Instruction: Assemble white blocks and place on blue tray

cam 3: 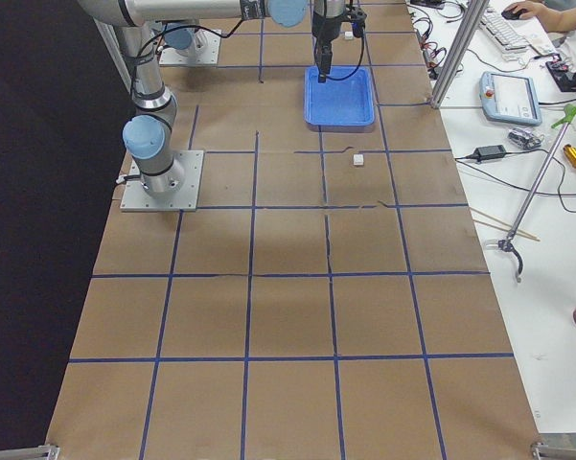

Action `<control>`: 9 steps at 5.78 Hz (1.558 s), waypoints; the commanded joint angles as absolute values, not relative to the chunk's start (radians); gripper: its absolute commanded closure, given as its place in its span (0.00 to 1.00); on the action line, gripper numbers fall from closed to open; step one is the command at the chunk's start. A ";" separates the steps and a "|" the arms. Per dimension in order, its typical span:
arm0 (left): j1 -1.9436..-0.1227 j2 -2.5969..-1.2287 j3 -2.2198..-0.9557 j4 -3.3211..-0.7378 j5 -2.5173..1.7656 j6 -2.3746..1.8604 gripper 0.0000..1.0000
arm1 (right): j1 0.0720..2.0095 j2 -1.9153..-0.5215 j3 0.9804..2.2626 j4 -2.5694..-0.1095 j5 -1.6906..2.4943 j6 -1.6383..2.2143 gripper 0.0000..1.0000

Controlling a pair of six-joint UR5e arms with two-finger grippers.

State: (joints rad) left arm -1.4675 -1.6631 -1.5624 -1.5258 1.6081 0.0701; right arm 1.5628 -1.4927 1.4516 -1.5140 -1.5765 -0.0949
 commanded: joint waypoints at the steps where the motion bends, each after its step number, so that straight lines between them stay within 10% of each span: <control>1: -1.344 -1.811 -1.530 -1.428 1.597 0.106 0.01 | 1.557 -1.491 1.459 -1.517 -1.577 -0.354 0.00; 5: -1.341 -2.185 -1.421 -1.099 1.598 0.155 0.01 | 1.514 -1.462 1.459 -1.571 -1.588 -1.318 0.00; 9: -1.328 -2.275 -1.429 -0.999 1.608 0.248 0.02 | 1.361 -1.268 1.289 -1.572 -1.534 -1.848 0.00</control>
